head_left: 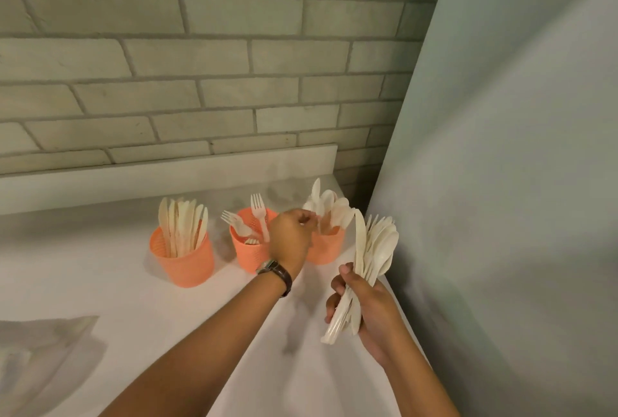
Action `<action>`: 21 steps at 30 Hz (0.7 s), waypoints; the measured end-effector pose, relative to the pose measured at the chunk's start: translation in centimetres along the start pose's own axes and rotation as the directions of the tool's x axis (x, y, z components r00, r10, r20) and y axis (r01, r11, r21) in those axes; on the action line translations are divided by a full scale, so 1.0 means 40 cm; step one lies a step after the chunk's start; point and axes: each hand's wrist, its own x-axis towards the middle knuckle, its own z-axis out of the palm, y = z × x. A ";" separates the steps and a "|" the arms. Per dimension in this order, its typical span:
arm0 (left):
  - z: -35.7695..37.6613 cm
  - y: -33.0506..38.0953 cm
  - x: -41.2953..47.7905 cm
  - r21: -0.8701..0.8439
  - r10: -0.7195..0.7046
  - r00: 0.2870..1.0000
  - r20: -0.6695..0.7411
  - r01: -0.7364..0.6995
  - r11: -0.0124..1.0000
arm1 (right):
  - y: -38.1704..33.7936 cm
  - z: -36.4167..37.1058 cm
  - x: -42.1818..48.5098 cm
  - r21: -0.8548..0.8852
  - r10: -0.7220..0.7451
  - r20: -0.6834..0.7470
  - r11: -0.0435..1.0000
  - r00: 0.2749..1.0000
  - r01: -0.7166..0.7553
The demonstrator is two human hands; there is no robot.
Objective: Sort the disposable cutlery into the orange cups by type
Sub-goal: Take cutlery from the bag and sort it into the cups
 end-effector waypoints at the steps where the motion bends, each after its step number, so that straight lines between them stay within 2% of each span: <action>1: 0.002 -0.007 -0.003 0.025 -0.002 1.000 0.018 0.001 1.000 | -0.006 -0.001 0.000 0.000 0.004 0.001 1.000 1.000 -0.004; 5: -0.023 -0.005 -0.034 0.037 0.057 0.998 0.030 -0.058 0.998 | -0.024 -0.004 0.003 0.017 0.000 0.034 1.000 0.999 -0.001; 8: -0.063 0.027 -0.084 -0.111 0.063 0.998 0.031 -0.059 0.992 | -0.032 -0.002 0.010 0.035 -0.021 0.083 0.999 0.996 0.018; 12: -0.140 0.073 -0.161 -0.238 0.002 0.997 0.080 0.018 0.971 | -0.036 0.014 0.013 0.012 -0.035 0.178 0.999 0.983 0.033; 18: -0.221 0.094 -0.230 -0.207 -0.031 0.983 0.179 0.068 0.976 | -0.003 0.069 0.011 -0.189 -0.053 0.204 0.978 0.977 0.092; 21: -0.232 0.071 -0.248 -0.164 -0.057 0.986 0.156 0.083 0.983 | 0.024 0.107 0.013 -0.253 -0.050 0.224 0.961 0.973 0.108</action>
